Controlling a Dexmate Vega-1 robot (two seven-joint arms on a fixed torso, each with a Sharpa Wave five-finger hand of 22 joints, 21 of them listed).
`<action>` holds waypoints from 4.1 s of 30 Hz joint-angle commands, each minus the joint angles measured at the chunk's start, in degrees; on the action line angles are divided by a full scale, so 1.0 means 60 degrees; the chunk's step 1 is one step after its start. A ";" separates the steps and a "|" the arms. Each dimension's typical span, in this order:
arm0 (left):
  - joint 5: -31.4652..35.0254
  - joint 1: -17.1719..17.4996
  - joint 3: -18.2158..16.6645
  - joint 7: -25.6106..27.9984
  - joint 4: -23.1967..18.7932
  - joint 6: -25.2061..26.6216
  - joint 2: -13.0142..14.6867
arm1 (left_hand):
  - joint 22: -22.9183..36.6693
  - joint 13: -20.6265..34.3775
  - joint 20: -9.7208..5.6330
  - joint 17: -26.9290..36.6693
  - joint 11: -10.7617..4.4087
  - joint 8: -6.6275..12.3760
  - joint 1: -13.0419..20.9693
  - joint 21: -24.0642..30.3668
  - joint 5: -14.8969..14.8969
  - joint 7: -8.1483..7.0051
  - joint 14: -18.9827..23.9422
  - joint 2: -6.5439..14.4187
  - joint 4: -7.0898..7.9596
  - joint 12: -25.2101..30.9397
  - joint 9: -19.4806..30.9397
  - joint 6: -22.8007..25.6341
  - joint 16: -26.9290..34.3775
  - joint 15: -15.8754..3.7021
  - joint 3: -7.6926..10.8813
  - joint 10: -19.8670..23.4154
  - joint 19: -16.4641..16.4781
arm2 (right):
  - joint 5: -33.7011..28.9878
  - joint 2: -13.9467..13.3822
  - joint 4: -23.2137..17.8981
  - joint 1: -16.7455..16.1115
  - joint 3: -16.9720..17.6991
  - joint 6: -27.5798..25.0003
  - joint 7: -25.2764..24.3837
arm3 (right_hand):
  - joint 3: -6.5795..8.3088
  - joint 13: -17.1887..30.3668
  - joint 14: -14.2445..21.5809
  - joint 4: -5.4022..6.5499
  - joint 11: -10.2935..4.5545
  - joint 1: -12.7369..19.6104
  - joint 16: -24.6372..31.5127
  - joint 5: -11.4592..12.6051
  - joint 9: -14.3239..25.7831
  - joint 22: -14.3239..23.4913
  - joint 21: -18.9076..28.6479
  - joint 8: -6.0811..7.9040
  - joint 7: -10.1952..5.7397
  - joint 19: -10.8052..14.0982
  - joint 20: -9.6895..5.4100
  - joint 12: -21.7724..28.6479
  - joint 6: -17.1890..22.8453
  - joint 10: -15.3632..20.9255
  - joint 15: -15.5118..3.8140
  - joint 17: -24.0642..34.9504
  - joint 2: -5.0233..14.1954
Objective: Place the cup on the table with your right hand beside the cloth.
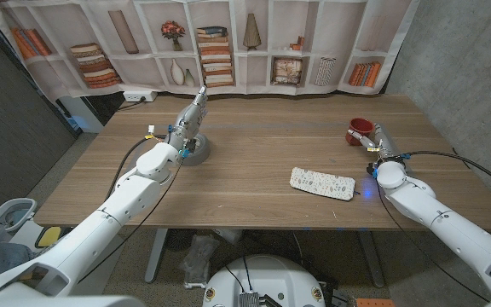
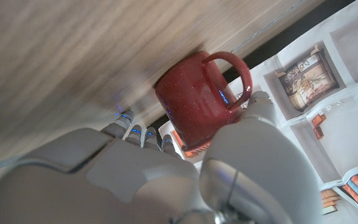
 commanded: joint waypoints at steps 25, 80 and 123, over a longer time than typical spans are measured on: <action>-0.0099 -0.0289 0.0084 -0.0219 0.0450 0.0006 -0.0140 | 0.0044 0.0047 -0.0177 0.0023 -0.0070 -0.0020 0.0078 0.0066 -0.0015 -0.0014 0.0071 0.0030 0.0007 -0.0009 0.0032 0.0043 -0.0011 -0.0030 -0.0121 0.0009 -0.0282 | -0.0129 0.0451 0.0418 0.0271 -0.0181 0.0241 -0.0605 | -0.0136 0.0005 0.0746 0.0001 -0.0367 0.0448 0.0035 0.0289 0.0030 0.0036 0.0015 0.1003 -0.0894 0.0513 -0.0042 0.0302 0.3166 0.0667 -0.0231 0.0032 0.0621; -0.0139 -0.0218 0.0055 -0.0239 0.0365 -0.0176 -0.0193 | 0.0044 0.0049 -0.0251 0.0023 -0.0045 -0.0017 0.0112 0.0075 -0.0019 0.0000 0.0106 0.0073 0.0012 -0.0012 0.0035 0.0081 -0.0010 -0.0014 -0.0223 0.0041 -0.0250 | 0.0234 0.0384 -0.0555 -0.0325 0.0520 0.0518 -0.1106 | 0.0430 -0.0022 0.1884 -0.0429 -0.0867 0.1864 -0.0007 -0.0070 0.0055 0.0024 0.0058 0.1319 -0.1368 0.1471 0.0131 0.0716 0.5686 0.2515 -0.0591 -0.0017 0.1757; -0.0147 -0.0308 0.0078 -0.0311 0.0476 -0.0205 -0.0229 | 0.0044 0.0050 -0.0273 0.0023 -0.0031 -0.0026 0.0140 0.0072 -0.0019 0.0001 0.0089 0.0105 0.0013 -0.0021 0.0036 0.0075 -0.0021 -0.0019 -0.0291 0.0037 -0.0252 | 0.0325 -0.0072 -0.1625 -0.0765 0.0793 0.0320 -0.0649 | 0.0520 -0.0025 0.2029 -0.0367 -0.0838 0.1907 -0.0029 -0.0475 0.0059 0.0036 0.0043 0.1106 -0.1363 0.1576 0.0228 0.0660 0.5634 0.2617 -0.0532 0.0007 0.2014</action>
